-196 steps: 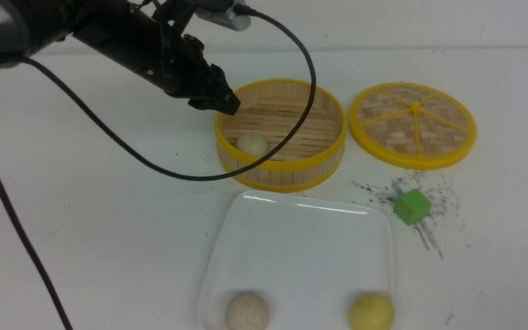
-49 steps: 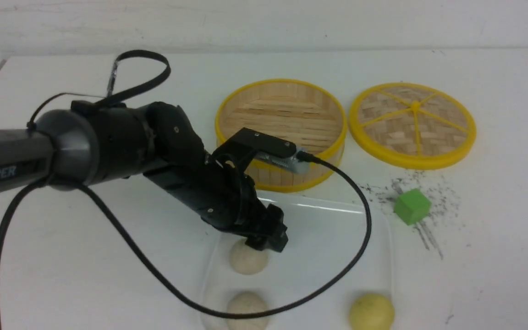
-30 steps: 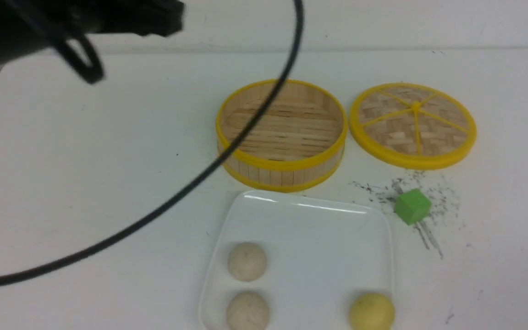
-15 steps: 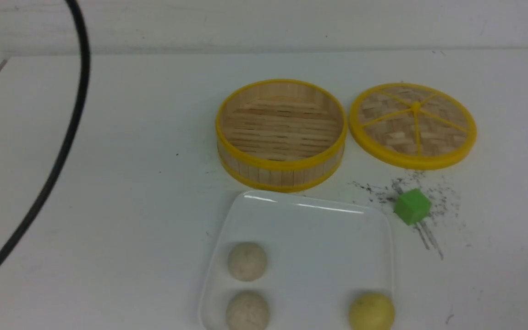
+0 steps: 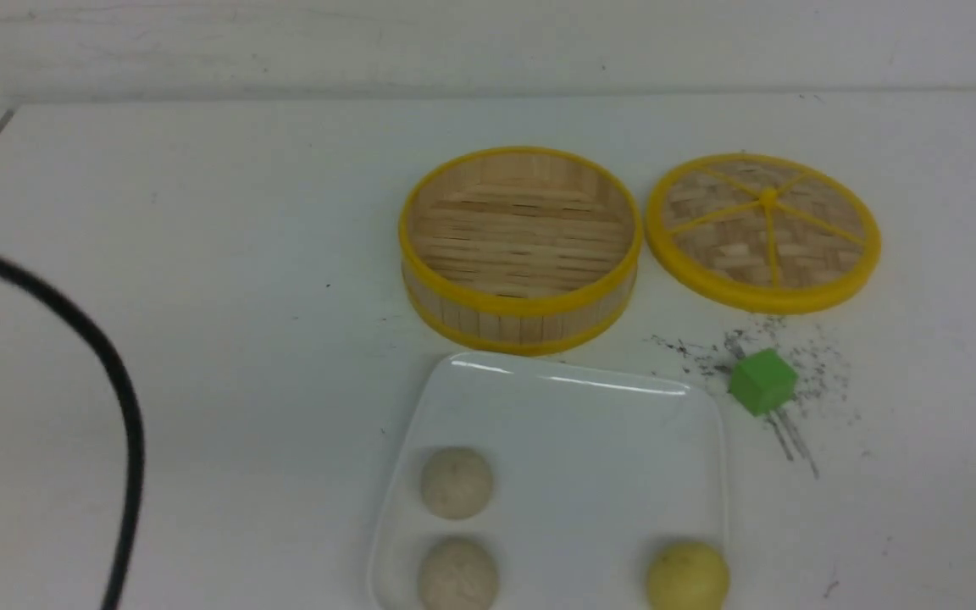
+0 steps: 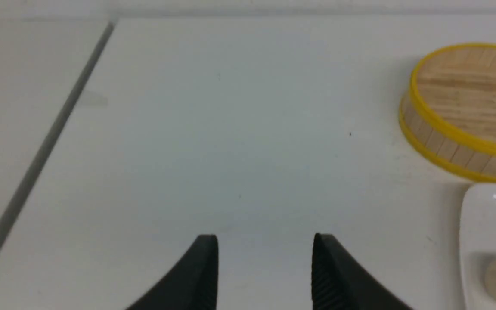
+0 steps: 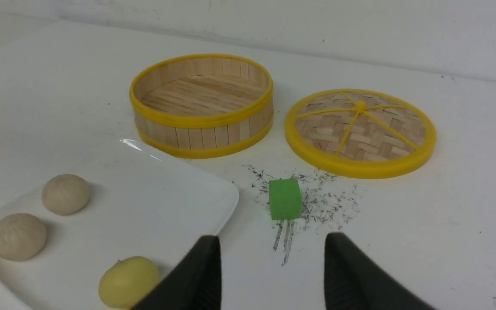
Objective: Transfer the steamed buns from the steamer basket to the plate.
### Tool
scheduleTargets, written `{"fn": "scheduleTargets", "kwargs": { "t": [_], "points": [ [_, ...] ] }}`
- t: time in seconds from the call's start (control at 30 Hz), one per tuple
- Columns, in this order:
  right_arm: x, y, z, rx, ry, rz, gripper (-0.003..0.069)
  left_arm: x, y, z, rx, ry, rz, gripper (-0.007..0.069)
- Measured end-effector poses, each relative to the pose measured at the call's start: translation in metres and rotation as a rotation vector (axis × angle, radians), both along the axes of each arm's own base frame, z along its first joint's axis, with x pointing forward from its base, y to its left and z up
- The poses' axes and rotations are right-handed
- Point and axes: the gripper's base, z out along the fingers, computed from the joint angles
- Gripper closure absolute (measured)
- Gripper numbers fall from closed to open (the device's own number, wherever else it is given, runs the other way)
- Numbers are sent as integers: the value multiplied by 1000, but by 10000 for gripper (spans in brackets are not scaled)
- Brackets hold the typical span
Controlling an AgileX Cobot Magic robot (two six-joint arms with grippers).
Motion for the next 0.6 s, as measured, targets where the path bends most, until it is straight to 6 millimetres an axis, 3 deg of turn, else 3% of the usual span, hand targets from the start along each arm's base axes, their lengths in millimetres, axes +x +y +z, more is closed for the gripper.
{"fn": "scheduleTargets", "kwargs": {
  "t": [0.03, 0.13, 0.4, 0.6],
  "points": [
    [0, 0, 0, 0, -1, 0, 315, -4, -1, -15, -20, -11, -11, 302],
    [0, 0, 0, 1, -2, 0, 315, -18, -4, -36, -39, -97, -42, 304],
    [0, 0, 0, 0, -3, 0, 315, -57, -6, -58, -17, -274, -102, 305],
    [0, 0, 0, -3, 4, 0, 315, -59, -7, -73, -16, -239, -112, 306]
  ]
}}
